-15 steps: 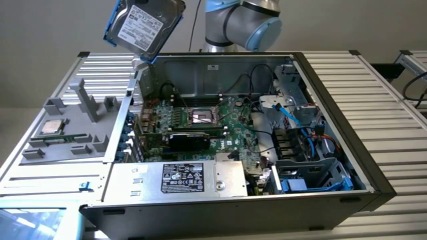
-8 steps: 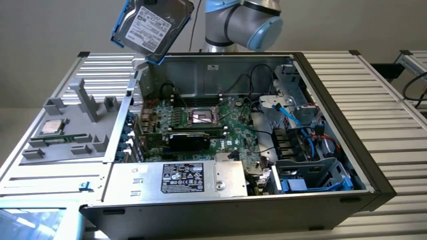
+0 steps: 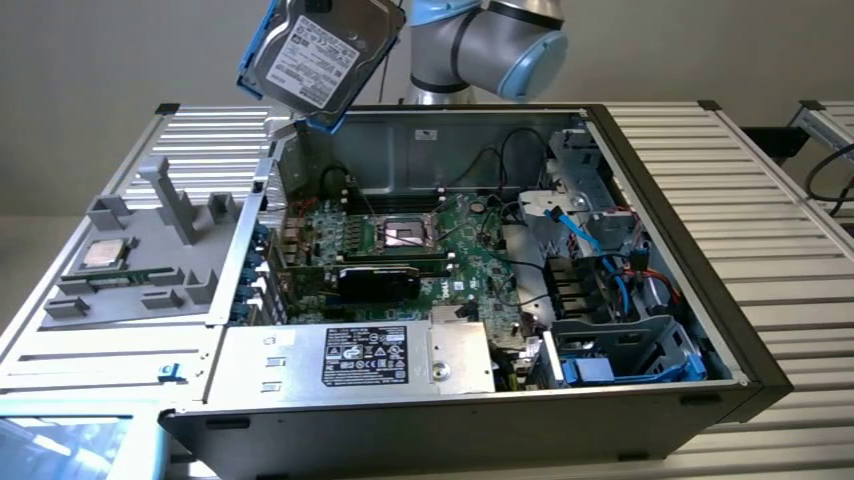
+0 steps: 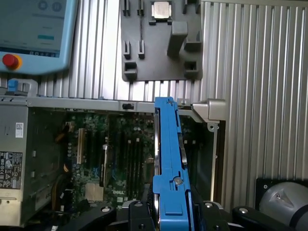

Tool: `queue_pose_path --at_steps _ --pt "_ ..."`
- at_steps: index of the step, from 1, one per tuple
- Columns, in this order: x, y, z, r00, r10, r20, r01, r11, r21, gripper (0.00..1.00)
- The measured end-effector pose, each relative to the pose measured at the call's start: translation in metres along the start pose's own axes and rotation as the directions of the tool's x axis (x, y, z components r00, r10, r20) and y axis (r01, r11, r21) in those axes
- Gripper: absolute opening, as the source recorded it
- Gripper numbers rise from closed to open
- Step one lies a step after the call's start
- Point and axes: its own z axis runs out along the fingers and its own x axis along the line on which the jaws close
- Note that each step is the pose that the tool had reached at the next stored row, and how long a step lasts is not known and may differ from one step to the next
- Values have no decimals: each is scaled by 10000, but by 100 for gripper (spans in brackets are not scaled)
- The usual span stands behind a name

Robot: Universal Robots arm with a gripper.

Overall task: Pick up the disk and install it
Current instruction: 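Pick up the disk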

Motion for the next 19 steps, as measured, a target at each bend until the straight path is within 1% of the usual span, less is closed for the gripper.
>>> queue_pose_path --at_steps 9,16,19 --pt "146 -191 -5 10000 -1 0 1 10000 0 39" --pt "290 -276 -8 10000 1 0 -1 10000 0 39" --pt "348 -335 -9 10000 -1 0 1 10000 0 39"
